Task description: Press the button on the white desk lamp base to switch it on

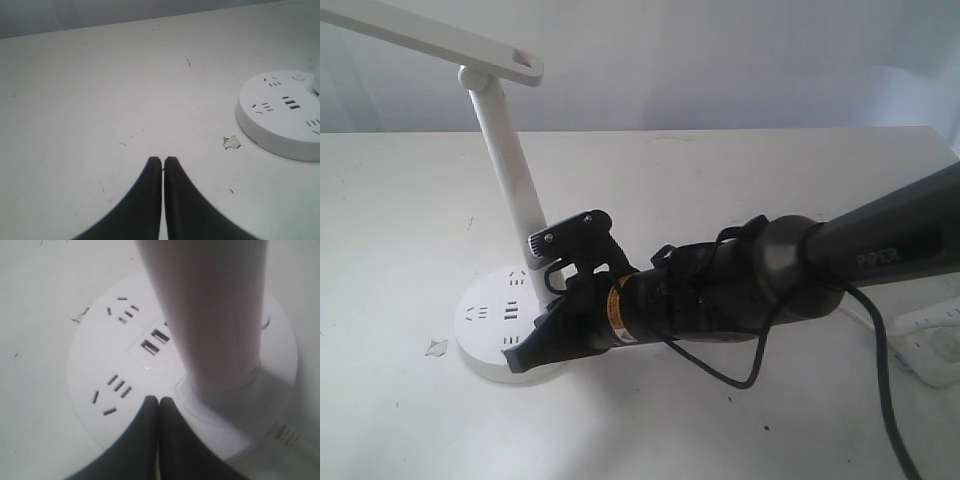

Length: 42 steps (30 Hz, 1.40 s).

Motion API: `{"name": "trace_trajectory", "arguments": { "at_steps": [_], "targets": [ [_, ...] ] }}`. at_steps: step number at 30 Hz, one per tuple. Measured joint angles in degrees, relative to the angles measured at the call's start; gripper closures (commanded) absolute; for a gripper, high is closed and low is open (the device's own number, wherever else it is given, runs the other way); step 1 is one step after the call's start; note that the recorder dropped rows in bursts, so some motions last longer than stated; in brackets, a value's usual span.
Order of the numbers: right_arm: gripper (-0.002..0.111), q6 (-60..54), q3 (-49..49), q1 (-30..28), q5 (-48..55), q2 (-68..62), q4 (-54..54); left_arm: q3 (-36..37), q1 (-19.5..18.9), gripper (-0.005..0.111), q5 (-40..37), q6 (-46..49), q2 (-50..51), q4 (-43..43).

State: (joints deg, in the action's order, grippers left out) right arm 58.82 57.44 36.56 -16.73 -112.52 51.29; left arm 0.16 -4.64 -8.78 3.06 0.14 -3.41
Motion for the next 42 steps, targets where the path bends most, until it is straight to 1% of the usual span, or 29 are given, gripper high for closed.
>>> {"name": "trace_trajectory", "arguments": {
  "at_steps": [8, 13, 18, 22, 29, 33, 38, 42],
  "targets": [
    [0.108, 0.1, -1.0, 0.0, 0.9, -0.1, 0.1, 0.0, 0.0, 0.106, 0.0, 0.0, 0.0, 0.0],
    [0.108, 0.1, -1.7, 0.0, -0.9, 0.3, 0.1, 0.0, 0.0, 0.106, 0.0, 0.0, 0.0, 0.0],
    [0.108, 0.1, -3.2, 0.0, -1.4, 5.2, 0.6, 0.0, 0.0, 0.106, 0.0, 0.0, 0.0, 0.0],
    [0.108, -2.0, -5.3, 0.0, 0.9, 14.4, 0.6, 0.0, 0.0, 0.106, 0.0, 0.0, 0.0, 0.0],
    [0.108, -8.7, -12.4, 0.0, 18.4, 31.3, 0.9, 0.0, 0.0, 0.106, 0.0, 0.0, 0.0, 0.0],
    [0.108, -9.4, -16.9, 0.0, 24.0, 40.7, 1.3, 0.0, 0.0, 0.106, 0.0, 0.0, 0.0, 0.0],
    [0.108, -8.2, -23.9, 0.0, 27.1, 54.5, 2.0, 0.0, 0.0, 0.106, 0.0, 0.0, 0.0, 0.0],
    [0.108, -7.7, -29.7, 0.0, 32.9, 65.3, 2.3, 0.0, 0.0, 0.106, 0.0, 0.0, 0.0, 0.0]
  ]
}}
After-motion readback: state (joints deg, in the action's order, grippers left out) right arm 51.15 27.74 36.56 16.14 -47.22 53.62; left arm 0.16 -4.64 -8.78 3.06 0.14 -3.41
